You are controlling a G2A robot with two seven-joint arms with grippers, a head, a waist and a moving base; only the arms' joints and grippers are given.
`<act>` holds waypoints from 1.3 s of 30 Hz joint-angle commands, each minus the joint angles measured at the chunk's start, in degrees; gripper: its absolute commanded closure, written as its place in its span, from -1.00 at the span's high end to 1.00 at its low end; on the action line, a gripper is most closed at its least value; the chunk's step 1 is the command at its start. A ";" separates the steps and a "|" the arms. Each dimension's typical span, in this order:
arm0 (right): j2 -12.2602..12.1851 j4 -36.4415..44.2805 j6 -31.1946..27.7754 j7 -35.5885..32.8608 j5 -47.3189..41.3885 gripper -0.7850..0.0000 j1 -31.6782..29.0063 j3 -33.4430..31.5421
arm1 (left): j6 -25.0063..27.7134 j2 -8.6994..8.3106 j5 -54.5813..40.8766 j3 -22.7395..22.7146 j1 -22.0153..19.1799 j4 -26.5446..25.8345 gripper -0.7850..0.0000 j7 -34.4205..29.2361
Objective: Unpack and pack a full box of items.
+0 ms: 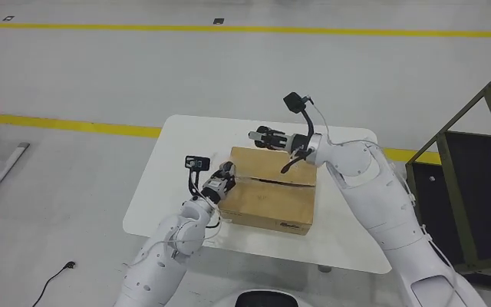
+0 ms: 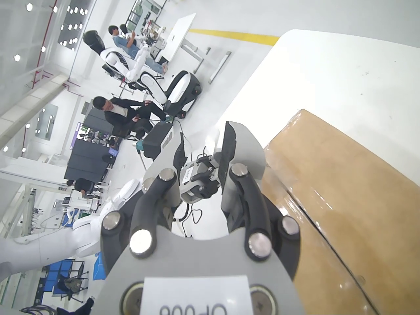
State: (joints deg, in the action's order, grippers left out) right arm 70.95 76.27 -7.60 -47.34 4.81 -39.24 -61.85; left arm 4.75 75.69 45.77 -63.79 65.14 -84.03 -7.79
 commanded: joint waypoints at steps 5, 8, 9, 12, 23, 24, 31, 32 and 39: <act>-0.63 0.40 -2.30 0.93 -0.50 -0.47 -3.20 -2.10 | -0.83 -0.28 -0.55 -2.75 0.39 0.01 -1.00 -0.09; -0.90 0.35 -5.12 2.56 -0.54 -1.00 -5.46 -2.93 | -1.25 -0.53 -0.46 -4.47 1.11 -0.47 -1.00 0.12; -0.99 0.26 -5.94 2.90 -0.31 -1.00 -6.16 -3.10 | -1.53 -0.60 -0.73 -5.13 1.45 -0.66 -1.00 0.30; -1.19 -0.35 -8.39 4.33 0.06 -1.00 -8.25 -3.50 | -1.85 -0.90 -0.81 -7.16 2.36 -1.46 -1.00 0.45; -1.23 -3.86 -9.68 7.13 0.33 -1.00 -11.86 -3.01 | -2.85 -1.81 -0.86 -13.60 5.55 -2.31 -1.00 1.09; -1.23 -3.98 -9.64 7.20 0.25 -1.00 -11.93 -3.00 | -2.62 -1.83 -1.20 -13.90 5.77 -2.24 -1.00 1.21; -1.20 -5.51 -7.89 4.77 0.02 -1.00 -11.72 -2.28 | -2.62 -1.97 -0.31 -14.82 6.00 -1.23 -1.00 1.44; -1.17 -5.73 -8.05 4.61 -0.16 -1.00 -11.72 -2.13 | -2.73 -1.97 -0.28 -14.87 6.05 -1.10 -1.00 1.34; -0.99 -7.20 -8.78 4.48 -0.53 -1.00 -11.65 -1.37 | -4.18 -1.96 0.90 -15.40 5.68 1.05 -1.00 2.35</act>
State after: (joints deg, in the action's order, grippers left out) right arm 69.93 69.26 -16.32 -42.79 4.43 -50.85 -63.33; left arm 0.50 73.72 46.11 -79.34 70.85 -83.36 -5.65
